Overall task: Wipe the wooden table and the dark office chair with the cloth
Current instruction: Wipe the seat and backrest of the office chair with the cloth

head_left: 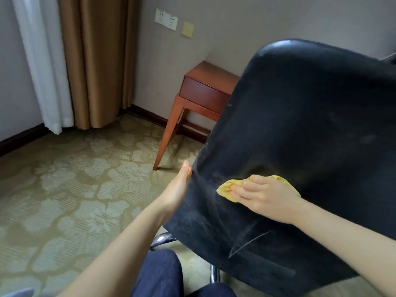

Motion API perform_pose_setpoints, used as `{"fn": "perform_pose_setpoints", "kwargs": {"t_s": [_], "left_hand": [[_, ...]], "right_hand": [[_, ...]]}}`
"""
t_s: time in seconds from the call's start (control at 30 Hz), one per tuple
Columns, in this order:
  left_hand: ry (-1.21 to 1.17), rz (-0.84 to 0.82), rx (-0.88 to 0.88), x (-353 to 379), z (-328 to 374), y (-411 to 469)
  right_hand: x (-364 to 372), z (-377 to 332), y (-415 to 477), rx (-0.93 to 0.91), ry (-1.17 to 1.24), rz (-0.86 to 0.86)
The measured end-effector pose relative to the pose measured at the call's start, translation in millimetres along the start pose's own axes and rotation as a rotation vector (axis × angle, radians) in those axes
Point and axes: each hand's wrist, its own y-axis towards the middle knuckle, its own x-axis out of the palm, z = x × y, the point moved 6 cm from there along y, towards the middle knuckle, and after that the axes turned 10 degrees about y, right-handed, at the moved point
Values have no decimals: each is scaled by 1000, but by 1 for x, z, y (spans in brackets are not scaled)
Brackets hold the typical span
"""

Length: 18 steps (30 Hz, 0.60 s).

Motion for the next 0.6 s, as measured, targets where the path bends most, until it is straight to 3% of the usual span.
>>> {"fn": "perform_pose_setpoints", "kwargs": {"t_s": [0.37, 0.47, 0.6], "left_hand": [[-175, 80, 18, 7, -23, -6], [-200, 100, -11, 7, -33, 0], [-207, 161, -45, 1, -45, 10]], "right_hand": [[-70, 68, 39, 363, -109, 508], [-55, 63, 69, 461, -98, 489], [-17, 38, 101, 433, -149, 280]]}}
